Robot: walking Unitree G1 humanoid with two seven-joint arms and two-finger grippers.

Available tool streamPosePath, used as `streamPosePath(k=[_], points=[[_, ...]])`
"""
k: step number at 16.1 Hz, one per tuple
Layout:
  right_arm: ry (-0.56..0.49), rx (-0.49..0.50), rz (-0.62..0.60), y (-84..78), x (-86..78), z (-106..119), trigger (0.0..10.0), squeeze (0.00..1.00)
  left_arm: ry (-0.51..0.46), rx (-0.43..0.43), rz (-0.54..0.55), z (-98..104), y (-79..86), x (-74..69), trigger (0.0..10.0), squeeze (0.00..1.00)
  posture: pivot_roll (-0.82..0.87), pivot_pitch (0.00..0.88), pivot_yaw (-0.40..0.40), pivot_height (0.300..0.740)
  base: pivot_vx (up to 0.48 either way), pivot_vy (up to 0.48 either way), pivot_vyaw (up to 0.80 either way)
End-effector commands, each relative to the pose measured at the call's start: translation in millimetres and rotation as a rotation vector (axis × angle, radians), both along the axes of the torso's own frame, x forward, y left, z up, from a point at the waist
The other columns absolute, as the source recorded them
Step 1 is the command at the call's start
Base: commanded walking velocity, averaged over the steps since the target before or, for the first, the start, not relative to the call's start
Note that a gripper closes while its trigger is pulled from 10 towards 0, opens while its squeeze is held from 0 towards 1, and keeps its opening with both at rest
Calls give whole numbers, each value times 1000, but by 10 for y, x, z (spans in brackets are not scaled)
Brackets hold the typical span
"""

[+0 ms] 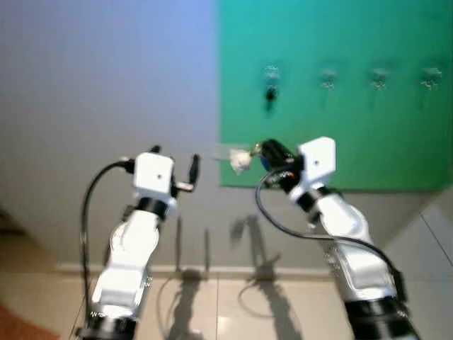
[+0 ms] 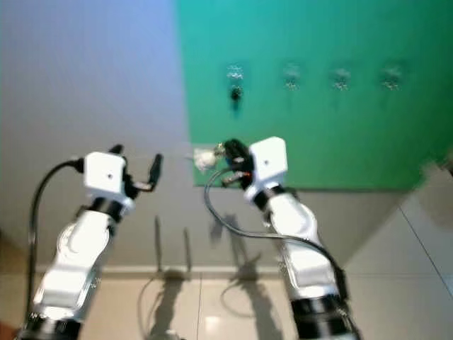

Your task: Hang keys on a hook

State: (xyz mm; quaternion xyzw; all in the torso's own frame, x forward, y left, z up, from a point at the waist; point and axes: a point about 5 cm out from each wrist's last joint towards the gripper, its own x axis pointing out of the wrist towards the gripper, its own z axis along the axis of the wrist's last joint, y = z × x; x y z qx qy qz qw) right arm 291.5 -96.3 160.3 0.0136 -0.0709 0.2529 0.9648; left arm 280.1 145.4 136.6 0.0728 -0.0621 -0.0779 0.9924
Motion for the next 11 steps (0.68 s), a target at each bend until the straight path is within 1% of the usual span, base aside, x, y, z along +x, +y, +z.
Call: streamPosePath(k=[1, 7, 11], points=[[-19, 12, -12, -54, 30, 41, 10000, 0, -21, 3, -3, 50, -38, 15, 10000, 0, -19, 0, 10, 740, 0, -480, 800], [-51, 33, -18, -41, 76, 140, 10000, 0, -22, 15, -2, 66, -20, 41, 10000, 0, -16, 0, 16, 740, 0, -480, 800], [-64, 35, -30, -33, 90, 164, 10000, 0, -24, 19, -9, 79, -28, 73, 10000, 0, -23, 0, 31, 740, 0, -480, 800]])
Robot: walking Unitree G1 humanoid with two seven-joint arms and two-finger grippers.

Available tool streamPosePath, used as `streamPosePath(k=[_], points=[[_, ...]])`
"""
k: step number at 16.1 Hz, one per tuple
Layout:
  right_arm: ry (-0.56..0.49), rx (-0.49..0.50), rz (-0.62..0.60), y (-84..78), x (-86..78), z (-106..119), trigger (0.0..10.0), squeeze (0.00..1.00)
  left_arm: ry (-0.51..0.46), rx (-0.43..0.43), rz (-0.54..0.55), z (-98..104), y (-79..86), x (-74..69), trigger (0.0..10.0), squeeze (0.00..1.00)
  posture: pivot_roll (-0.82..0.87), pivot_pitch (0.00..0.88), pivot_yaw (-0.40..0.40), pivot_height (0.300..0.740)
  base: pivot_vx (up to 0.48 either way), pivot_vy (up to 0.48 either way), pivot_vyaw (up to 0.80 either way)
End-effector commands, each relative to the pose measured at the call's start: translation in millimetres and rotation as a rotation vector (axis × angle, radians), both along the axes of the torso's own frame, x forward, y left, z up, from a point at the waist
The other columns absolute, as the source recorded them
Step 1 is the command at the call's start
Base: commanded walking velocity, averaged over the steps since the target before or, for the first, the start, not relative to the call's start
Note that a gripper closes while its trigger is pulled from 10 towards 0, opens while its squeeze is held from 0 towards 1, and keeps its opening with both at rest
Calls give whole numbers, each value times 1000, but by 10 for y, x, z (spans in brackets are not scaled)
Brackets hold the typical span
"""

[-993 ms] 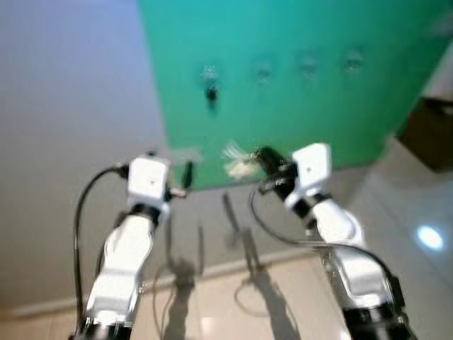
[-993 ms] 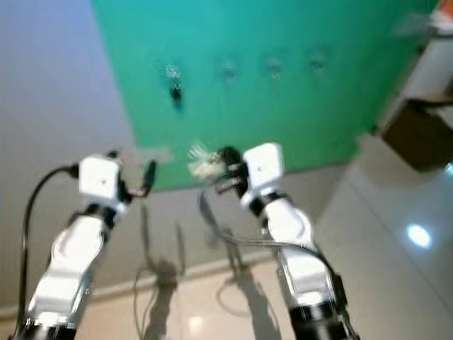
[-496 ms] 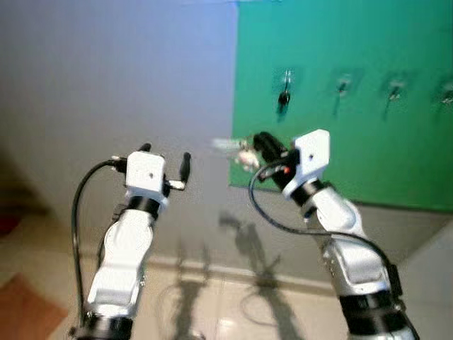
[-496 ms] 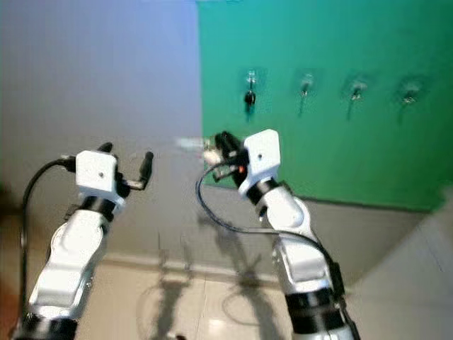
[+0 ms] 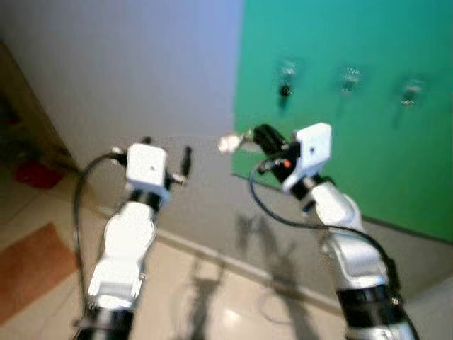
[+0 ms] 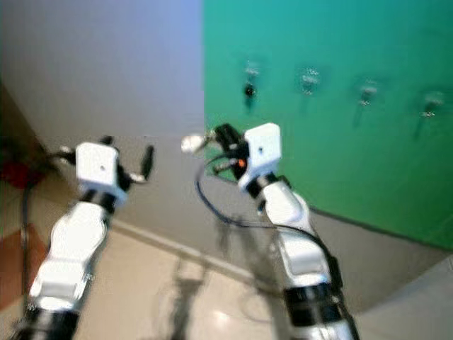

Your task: Hang keys on a hook

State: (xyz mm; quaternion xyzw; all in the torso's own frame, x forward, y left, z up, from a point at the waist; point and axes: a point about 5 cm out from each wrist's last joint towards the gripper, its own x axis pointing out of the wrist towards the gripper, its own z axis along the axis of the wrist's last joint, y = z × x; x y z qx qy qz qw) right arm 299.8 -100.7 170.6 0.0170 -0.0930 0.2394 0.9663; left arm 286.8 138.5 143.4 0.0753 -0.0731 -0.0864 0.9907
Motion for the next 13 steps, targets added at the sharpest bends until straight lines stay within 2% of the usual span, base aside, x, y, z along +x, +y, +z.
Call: streamPosePath(k=[1, 3, 5, 7, 10, 13], points=[[-24, 15, -9, 7, 8, 59, 10000, 0, -2, 17, 6, 11, 38, 7, 10000, 0, -22, 0, 33, 740, 0, -480, 800], [-27, 18, -32, -8, 11, 60, 10000, 0, -1, 23, 0, 12, 40, 14, 10000, 0, -21, 0, 36, 740, 0, -427, 800], [-31, 22, -54, -22, 16, 67, 10000, 0, 0, 24, 1, 11, 48, 21, 10000, 0, -21, 0, 41, 740, 0, 0, 800], [-25, 76, -102, -63, 40, 118, 10000, 0, 10, 23, -1, 12, 58, 41, 10000, 0, -22, 0, 46, 740, 0, 0, 0], [-31, 97, -74, -28, 32, 177, 10000, 0, 3, 57, -37, 32, 41, 42, 10000, 0, -17, 0, 48, 740, 0, 0, 0], [-63, 147, -114, 3, 105, 304, 10000, 0, -7, 87, -174, 80, -23, 18, 10000, 0, -13, 0, 53, 740, 0, 0, 0]])
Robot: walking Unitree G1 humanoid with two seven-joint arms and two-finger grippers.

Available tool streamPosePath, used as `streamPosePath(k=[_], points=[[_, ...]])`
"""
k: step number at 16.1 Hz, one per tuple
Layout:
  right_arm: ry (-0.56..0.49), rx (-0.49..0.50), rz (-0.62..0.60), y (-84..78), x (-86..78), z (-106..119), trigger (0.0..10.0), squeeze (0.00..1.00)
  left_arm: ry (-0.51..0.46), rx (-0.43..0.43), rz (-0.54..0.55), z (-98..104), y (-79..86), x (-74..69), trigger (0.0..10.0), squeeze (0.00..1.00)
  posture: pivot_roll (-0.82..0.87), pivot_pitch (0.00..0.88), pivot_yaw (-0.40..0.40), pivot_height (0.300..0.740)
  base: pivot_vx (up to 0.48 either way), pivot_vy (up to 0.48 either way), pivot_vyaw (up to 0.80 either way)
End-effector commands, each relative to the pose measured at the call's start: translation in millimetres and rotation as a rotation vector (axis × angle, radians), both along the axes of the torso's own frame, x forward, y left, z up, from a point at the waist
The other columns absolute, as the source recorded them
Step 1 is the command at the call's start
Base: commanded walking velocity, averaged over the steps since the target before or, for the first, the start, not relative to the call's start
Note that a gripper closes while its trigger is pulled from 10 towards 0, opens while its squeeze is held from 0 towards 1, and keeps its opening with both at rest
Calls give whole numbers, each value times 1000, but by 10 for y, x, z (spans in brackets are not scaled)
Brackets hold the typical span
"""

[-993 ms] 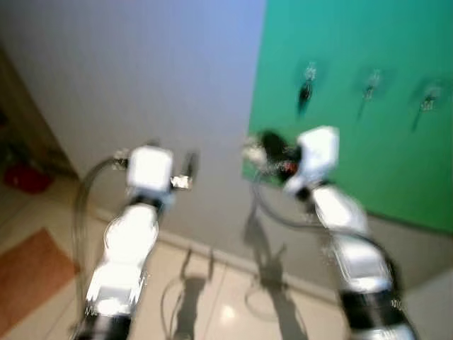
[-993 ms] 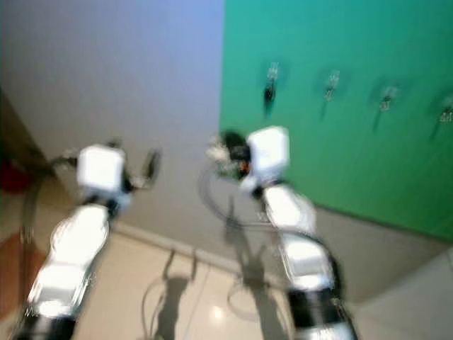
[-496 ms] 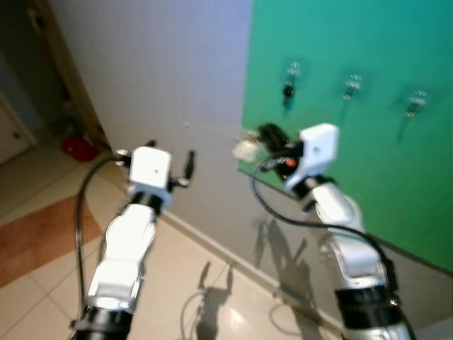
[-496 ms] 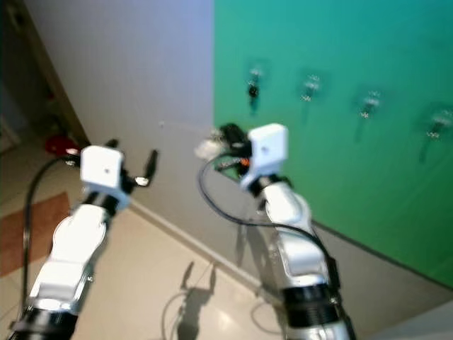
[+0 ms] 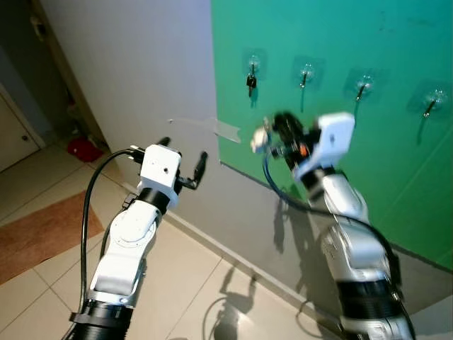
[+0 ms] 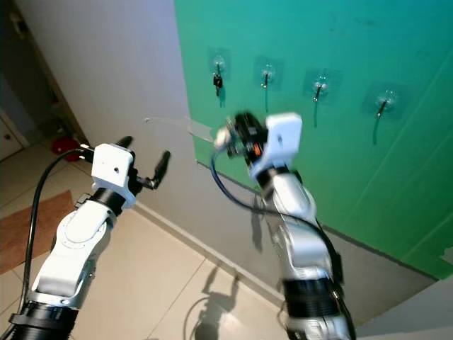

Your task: Hang keys on a hook

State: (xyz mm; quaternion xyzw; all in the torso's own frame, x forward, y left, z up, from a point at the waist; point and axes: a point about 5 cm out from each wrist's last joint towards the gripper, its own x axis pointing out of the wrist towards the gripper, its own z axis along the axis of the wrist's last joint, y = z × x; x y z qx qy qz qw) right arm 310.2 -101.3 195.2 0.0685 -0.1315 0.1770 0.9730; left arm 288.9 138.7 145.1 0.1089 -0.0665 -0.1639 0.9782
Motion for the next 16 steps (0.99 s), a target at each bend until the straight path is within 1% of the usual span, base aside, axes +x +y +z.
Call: streamPosePath(k=[1, 3, 5, 7, 9, 12, 14, 15, 16], points=[[-37, 40, -17, 18, 54, 144, 10000, 0, -14, 1, -119, 87, -76, -34, 10000, 0, -12, 0, 57, 740, 0, 0, 0], [-57, 60, -53, 16, 125, 241, 10000, 0, 0, 1, -214, 103, -128, -76, 10000, 0, -11, 0, 62, 740, 0, 0, 0], [-75, 88, -111, -32, 187, 311, 10000, 0, 10, 11, -272, 97, -168, -113, 10000, 0, -6, 0, 64, 740, 0, 0, 0], [-98, 111, -160, -94, 218, 376, 10000, 0, 11, 16, -292, 102, -178, -129, 10000, 0, 0, 0, 63, 740, 0, 0, 0], [-125, 110, -205, -142, 234, 422, 10000, 0, 13, 19, -306, 118, -155, -131, 10000, 0, 7, 0, 61, 740, 0, 0, 0], [-136, 104, -236, -176, 249, 424, 10000, 0, 11, 23, -317, 126, -153, -116, 10000, 0, 0, 0, 65, 740, 0, 0, 0], [-130, 86, -244, -178, 257, 408, 10000, 0, 9, 25, -322, 129, -159, -101, 10000, 0, -8, 0, 67, 740, 0, 0, 0], [-120, 58, -251, -178, 261, 385, 10000, 0, 8, 25, -327, 131, -169, -94, 10000, 0, -9, 0, 68, 740, 0, 0, 0], [-83, -15, -259, -183, 270, 294, 10000, 0, 11, 22, -340, 128, -192, -100, 10000, 0, -10, 0, 67, 740, 0, 0, 0]])
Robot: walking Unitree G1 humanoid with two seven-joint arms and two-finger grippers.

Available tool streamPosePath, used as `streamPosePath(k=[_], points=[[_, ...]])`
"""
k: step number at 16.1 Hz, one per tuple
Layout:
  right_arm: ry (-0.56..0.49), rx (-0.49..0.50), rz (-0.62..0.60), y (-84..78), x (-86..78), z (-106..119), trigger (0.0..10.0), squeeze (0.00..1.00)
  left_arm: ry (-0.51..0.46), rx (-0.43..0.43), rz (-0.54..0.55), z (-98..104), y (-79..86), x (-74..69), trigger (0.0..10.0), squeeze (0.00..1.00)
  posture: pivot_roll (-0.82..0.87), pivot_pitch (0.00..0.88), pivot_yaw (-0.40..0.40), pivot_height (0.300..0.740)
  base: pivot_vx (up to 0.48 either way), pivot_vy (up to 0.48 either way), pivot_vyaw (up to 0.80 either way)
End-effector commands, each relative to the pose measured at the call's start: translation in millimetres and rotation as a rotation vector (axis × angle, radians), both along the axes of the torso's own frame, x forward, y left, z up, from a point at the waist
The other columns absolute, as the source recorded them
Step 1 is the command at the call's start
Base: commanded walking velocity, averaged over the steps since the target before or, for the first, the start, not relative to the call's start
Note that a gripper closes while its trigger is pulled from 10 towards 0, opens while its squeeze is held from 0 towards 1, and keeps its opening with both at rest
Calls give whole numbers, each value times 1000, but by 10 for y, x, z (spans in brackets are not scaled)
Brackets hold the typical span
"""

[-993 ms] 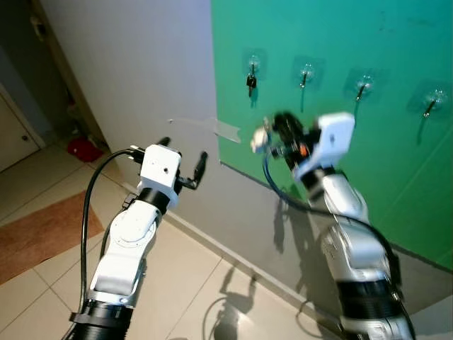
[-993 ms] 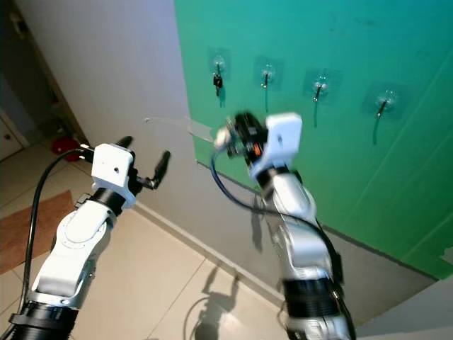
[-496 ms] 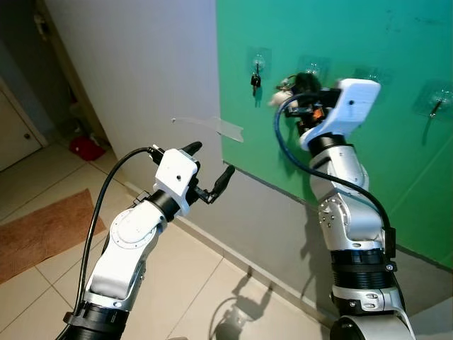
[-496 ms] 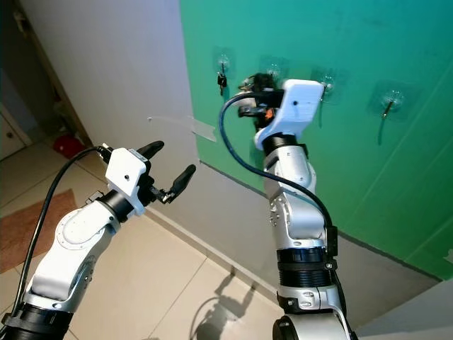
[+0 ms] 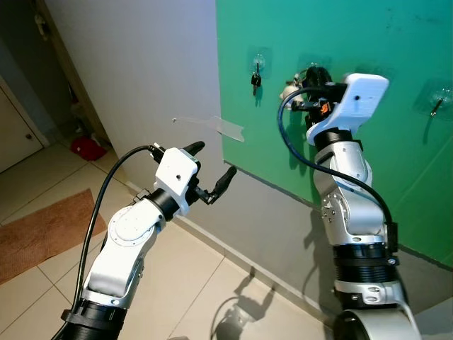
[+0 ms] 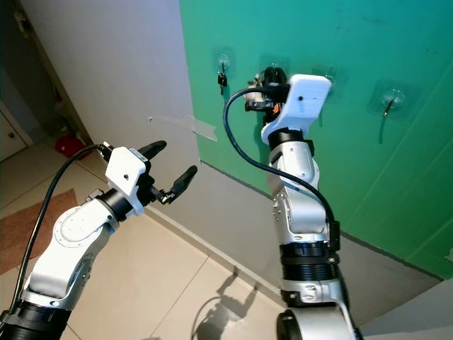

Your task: Hang keys on a hook

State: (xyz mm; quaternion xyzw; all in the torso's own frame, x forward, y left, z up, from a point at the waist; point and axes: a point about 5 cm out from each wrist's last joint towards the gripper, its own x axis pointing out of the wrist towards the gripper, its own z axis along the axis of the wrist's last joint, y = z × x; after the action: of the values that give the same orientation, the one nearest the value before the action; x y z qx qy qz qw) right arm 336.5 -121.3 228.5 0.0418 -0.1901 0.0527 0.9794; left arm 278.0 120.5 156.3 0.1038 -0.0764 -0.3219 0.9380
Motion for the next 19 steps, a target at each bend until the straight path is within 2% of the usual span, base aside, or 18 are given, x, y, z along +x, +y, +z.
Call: streamPosePath(k=[1, 6, 9, 12, 13, 14, 15, 17, 19], points=[[57, -38, -9, 8, 10, -107, 10000, 0, 3, 6, -21, 5, -19, -1, 10000, 0, -9, 0, 67, 740, 0, 0, 0], [124, -132, -64, -45, 26, -254, 10000, 0, 9, 17, -27, -19, -17, -24, 10000, 0, 2, 0, 57, 740, 0, 0, 0], [158, -145, -70, -46, 33, -316, 10000, 0, 11, 22, -27, -31, 3, -38, 10000, 0, 5, 0, 56, 740, 0, 0, 0], [167, -118, -58, -44, 12, -332, 10000, 0, -20, 12, -15, 17, 1, -10, 10000, 0, 5, 0, 60, 740, 0, 0, 0], [165, -72, -29, -29, 4, -319, 10000, 0, -28, -3, -17, 40, -1, -4, 10000, 0, 2, 0, 62, 740, 0, 0, 0], [158, -43, -10, -20, -8, -305, 10000, 906, -33, -13, -23, 54, -1, -4, 10000, 0, -2, 0, 66, 740, 0, 0, 0], [158, -21, 2, -16, -17, -304, 10000, 1000, -39, -26, -34, 65, -6, -6, 10000, 0, -5, 0, 68, 740, 0, 0, 0], [160, -23, 5, -26, -27, -311, 10000, 1000, -48, -57, -43, 87, -19, -9, 10000, 0, -16, 0, 73, 740, 0, 0, 0], [221, -45, -9, -91, -81, -425, 10000, 1000, -55, -105, -50, 116, -44, -2, 10000, 0, -27, 0, 76, 740, 0, 0, 0]])
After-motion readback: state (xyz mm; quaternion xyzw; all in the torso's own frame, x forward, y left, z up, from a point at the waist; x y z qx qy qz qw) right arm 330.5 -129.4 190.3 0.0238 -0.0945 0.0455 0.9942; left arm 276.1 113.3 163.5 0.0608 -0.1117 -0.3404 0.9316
